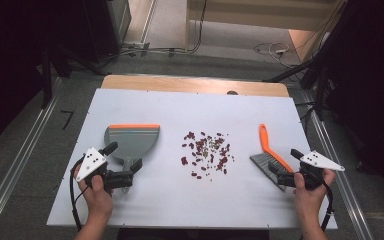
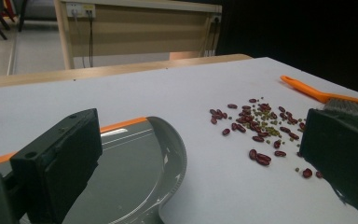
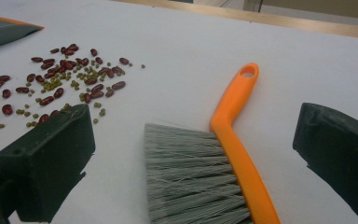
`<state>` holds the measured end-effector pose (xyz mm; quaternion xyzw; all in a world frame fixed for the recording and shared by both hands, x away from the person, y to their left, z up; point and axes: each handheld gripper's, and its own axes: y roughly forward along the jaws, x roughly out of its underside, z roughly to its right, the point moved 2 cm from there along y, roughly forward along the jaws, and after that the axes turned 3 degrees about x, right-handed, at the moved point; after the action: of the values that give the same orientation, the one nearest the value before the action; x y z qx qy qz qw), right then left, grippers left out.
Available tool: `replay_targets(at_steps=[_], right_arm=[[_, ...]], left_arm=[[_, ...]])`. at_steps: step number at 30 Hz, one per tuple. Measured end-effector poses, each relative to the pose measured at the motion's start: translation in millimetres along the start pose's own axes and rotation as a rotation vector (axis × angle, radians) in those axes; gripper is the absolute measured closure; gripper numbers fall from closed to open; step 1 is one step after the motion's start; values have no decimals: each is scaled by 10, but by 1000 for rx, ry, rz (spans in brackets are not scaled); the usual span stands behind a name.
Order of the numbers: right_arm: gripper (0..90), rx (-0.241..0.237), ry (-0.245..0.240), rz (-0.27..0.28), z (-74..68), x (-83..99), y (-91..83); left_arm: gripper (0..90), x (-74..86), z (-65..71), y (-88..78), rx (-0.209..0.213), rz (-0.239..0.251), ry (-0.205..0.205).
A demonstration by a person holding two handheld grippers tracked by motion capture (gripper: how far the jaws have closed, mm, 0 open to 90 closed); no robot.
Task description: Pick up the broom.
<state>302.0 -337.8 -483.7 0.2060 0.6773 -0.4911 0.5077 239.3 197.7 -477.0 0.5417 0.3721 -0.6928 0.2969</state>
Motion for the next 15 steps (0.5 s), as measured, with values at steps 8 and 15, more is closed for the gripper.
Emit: replay_targets(at_steps=[8,15], right_arm=[[0,-9,34,18,-13,-227,-78],[0,11,6,15,-32,-580,-94]], left_arm=[[0,-13,19,4,-4,-5,19],[0,-18,47,29,7,-15,30]])
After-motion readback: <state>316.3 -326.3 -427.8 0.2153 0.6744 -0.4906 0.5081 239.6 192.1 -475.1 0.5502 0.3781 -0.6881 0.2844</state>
